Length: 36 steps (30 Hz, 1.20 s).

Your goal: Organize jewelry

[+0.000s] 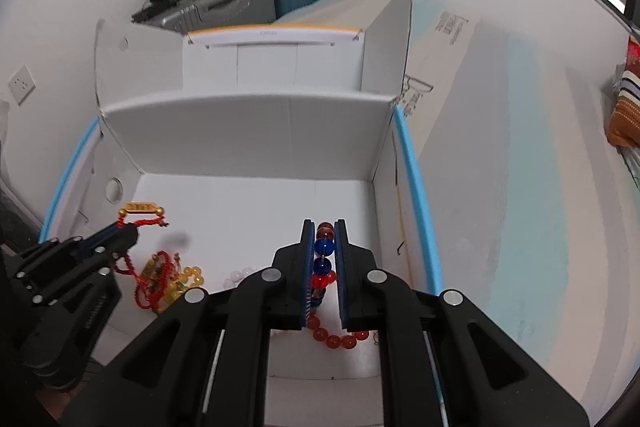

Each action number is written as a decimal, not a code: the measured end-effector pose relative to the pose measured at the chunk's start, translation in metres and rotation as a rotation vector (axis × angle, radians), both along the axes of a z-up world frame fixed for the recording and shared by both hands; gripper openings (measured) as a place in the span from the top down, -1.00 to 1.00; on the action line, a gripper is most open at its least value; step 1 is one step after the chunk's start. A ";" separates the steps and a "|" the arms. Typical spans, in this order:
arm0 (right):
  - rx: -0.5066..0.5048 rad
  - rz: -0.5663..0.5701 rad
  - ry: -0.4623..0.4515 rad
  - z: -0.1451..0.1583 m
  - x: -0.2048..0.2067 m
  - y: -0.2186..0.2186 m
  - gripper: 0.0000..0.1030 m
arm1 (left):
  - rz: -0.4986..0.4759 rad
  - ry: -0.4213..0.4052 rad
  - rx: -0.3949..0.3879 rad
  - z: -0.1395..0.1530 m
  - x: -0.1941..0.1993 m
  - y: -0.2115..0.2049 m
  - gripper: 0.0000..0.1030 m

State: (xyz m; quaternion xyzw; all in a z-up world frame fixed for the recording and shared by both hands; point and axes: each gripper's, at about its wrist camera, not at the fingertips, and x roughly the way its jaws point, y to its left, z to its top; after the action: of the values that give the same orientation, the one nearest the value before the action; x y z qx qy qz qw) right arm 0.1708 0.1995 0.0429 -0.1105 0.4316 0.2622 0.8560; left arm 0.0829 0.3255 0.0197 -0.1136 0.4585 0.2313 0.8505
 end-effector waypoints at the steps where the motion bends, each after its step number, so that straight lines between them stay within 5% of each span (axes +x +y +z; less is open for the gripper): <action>1: -0.007 -0.003 0.008 -0.004 0.001 0.001 0.82 | 0.006 0.007 0.006 -0.002 0.000 0.001 0.85; 13: -0.064 -0.013 0.060 -0.033 0.008 0.009 0.82 | 0.024 0.053 0.018 -0.014 0.008 0.004 0.82; 19: -0.067 -0.007 0.067 -0.036 0.009 0.011 0.77 | 0.049 0.070 0.023 -0.013 0.006 0.006 0.54; 24: -0.040 0.001 0.029 -0.026 0.003 0.008 0.07 | 0.069 0.032 0.023 -0.004 0.000 0.006 0.01; 26: -0.018 -0.001 0.005 -0.019 -0.001 0.003 -0.14 | 0.083 -0.010 0.066 0.006 -0.005 0.002 -0.41; 36: 0.058 -0.027 -0.084 0.011 -0.022 -0.025 -0.68 | 0.049 -0.133 0.136 0.034 -0.037 -0.018 -0.89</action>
State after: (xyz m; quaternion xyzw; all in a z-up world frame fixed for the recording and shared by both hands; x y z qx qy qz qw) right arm 0.1488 0.1743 0.0543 -0.0908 0.3891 0.2582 0.8796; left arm 0.0458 0.3076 0.0540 -0.0819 0.3813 0.2747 0.8789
